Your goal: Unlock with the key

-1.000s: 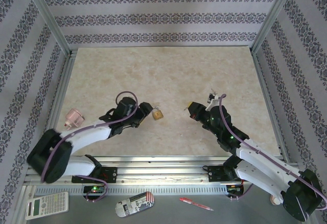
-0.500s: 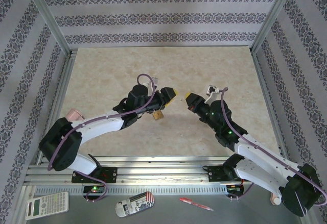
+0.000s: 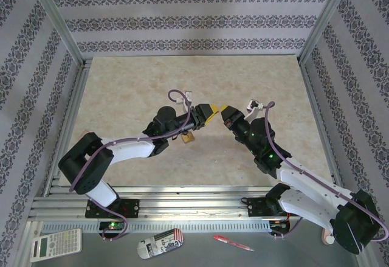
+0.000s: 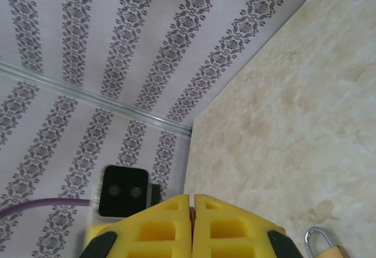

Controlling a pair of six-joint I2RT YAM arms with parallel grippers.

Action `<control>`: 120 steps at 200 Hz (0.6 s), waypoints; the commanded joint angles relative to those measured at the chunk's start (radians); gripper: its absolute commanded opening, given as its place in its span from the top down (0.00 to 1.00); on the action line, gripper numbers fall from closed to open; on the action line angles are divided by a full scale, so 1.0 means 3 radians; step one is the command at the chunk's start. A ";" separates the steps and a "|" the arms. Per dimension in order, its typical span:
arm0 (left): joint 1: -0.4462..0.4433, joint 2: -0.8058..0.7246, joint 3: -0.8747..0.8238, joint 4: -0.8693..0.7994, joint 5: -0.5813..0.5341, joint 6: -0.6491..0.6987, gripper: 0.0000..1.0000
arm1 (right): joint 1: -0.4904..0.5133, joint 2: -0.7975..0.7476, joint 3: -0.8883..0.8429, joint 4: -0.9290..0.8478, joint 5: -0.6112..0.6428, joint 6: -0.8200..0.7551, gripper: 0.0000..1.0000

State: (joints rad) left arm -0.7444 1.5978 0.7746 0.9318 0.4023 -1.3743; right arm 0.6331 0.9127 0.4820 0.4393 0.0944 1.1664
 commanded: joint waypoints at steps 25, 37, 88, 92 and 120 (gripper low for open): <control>-0.0050 0.0034 -0.0068 0.0519 0.0069 -0.0130 0.63 | 0.0032 0.0039 -0.0045 0.0237 0.0048 0.0126 1.00; -0.0050 0.0048 -0.0060 0.0546 0.0066 -0.0139 0.63 | 0.0030 0.0072 -0.0075 0.0277 0.0040 0.0156 1.00; -0.0055 0.0135 -0.0065 0.0674 0.0087 -0.0211 0.74 | 0.0028 0.0087 -0.0086 0.0300 0.0036 0.0150 1.00; -0.0055 0.0135 -0.0061 0.0674 0.0086 -0.0209 0.75 | 0.0028 0.0089 -0.0094 0.0308 0.0038 0.0152 1.00; -0.0055 0.0174 -0.0029 0.0668 0.0112 -0.0205 0.80 | 0.0030 0.0111 -0.0116 0.0361 0.0015 0.0187 1.00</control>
State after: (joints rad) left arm -0.7471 1.6314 0.7559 1.0500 0.4175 -1.4300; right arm 0.6331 0.9417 0.4660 0.4911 0.0967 1.2076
